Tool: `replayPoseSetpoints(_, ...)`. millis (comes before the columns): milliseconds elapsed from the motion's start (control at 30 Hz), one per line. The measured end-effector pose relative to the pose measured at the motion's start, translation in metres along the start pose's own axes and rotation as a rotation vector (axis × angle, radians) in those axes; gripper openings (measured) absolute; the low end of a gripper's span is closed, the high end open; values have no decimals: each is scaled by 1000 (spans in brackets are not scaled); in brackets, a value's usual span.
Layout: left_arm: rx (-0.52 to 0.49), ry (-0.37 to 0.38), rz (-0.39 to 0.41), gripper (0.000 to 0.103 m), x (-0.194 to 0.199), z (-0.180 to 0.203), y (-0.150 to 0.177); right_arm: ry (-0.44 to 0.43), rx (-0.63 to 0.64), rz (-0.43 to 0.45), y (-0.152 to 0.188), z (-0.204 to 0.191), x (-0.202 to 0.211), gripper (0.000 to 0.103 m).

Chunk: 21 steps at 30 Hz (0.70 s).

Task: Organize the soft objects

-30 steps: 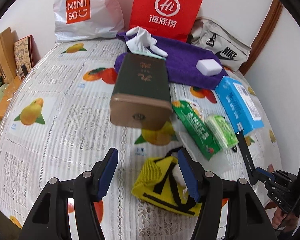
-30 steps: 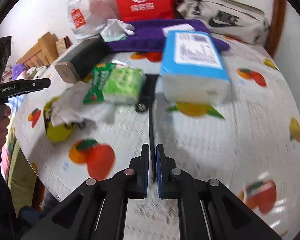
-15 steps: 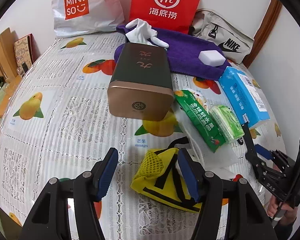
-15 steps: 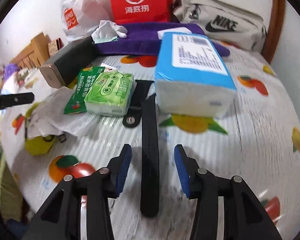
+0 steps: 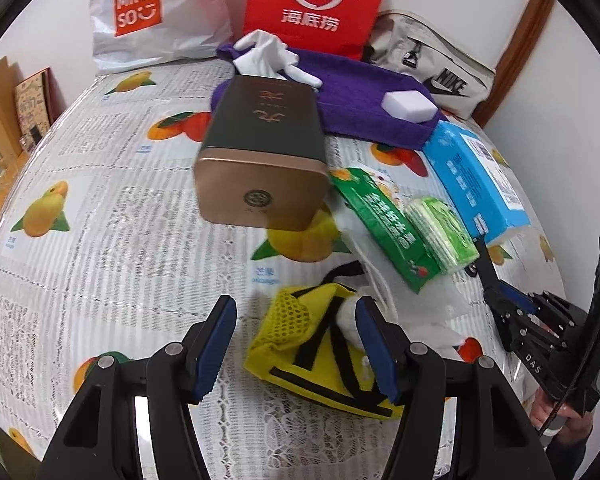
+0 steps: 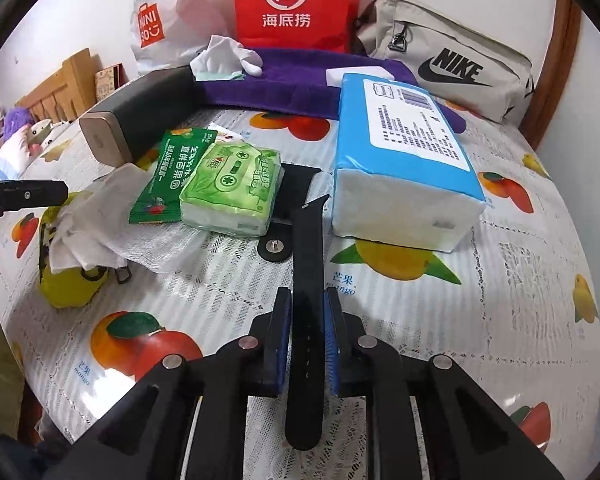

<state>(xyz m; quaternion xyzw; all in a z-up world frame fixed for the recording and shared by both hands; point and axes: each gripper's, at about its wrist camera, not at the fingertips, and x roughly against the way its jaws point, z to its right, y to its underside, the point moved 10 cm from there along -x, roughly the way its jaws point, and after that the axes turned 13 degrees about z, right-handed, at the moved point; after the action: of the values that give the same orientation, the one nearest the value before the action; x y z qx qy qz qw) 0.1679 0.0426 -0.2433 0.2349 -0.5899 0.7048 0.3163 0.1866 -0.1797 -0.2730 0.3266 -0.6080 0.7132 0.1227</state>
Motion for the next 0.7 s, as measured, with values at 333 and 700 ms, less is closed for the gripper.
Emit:
replayPoseSetpoints(333, -45, -23, -8, 64, 3, -7, 9, -66, -26, -9, 6, -12, 3, 4)
replayPoseSetpoints(700, -96, 2, 47, 32, -15, -4, 16, -51, -76, -2, 7, -5, 9, 3)
